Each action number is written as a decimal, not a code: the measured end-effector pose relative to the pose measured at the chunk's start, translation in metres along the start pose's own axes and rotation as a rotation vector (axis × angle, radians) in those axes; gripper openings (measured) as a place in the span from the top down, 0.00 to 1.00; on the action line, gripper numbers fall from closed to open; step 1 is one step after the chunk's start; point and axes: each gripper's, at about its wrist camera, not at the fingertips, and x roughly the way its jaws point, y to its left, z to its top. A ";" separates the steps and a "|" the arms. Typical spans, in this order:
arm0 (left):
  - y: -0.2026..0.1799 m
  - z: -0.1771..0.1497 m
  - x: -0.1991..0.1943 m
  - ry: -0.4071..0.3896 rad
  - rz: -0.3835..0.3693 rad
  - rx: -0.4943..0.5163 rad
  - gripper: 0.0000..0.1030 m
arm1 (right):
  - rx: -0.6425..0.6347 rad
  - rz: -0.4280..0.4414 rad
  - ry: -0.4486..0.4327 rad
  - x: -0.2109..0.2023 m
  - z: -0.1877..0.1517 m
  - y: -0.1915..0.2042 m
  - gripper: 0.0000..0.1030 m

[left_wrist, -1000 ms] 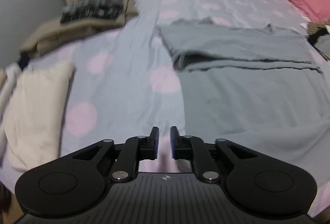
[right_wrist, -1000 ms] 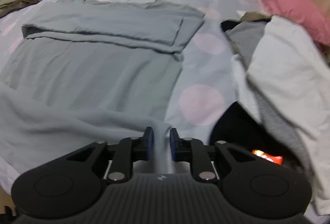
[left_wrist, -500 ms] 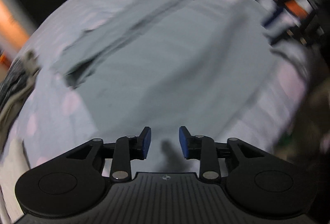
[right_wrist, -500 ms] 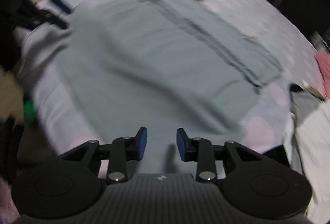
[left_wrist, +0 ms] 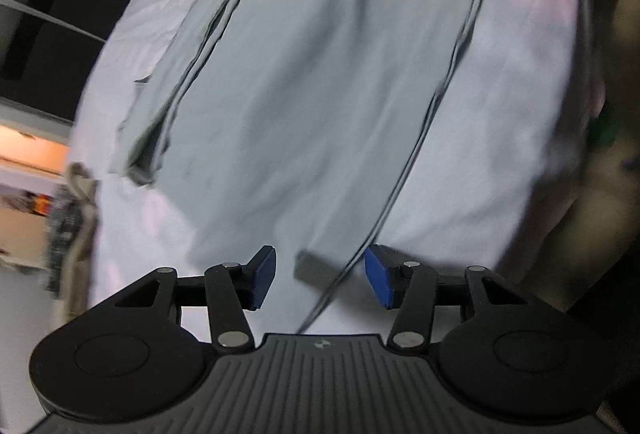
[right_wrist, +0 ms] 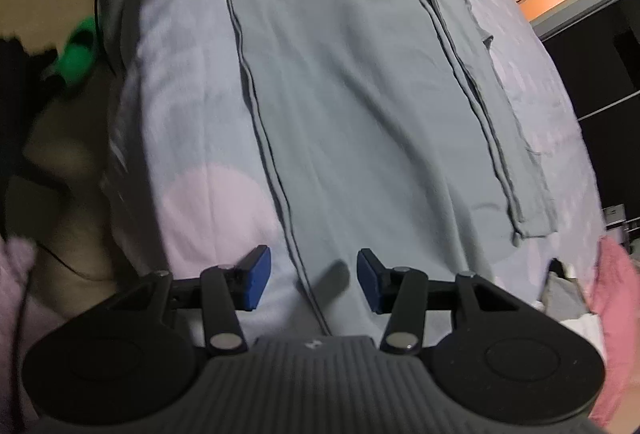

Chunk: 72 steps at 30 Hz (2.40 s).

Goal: Fold clothes

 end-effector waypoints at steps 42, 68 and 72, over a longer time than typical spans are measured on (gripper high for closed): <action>0.182 0.008 -0.047 -0.228 0.195 -0.643 0.98 | 0.261 -0.588 -0.114 -0.044 0.006 -0.125 0.91; 0.330 0.086 0.142 -0.076 0.027 -0.664 0.98 | 0.333 -0.360 0.000 0.150 0.074 -0.338 0.91; 0.335 0.090 0.172 -0.055 0.008 -0.695 0.98 | 0.370 -0.319 0.043 0.193 0.072 -0.348 0.91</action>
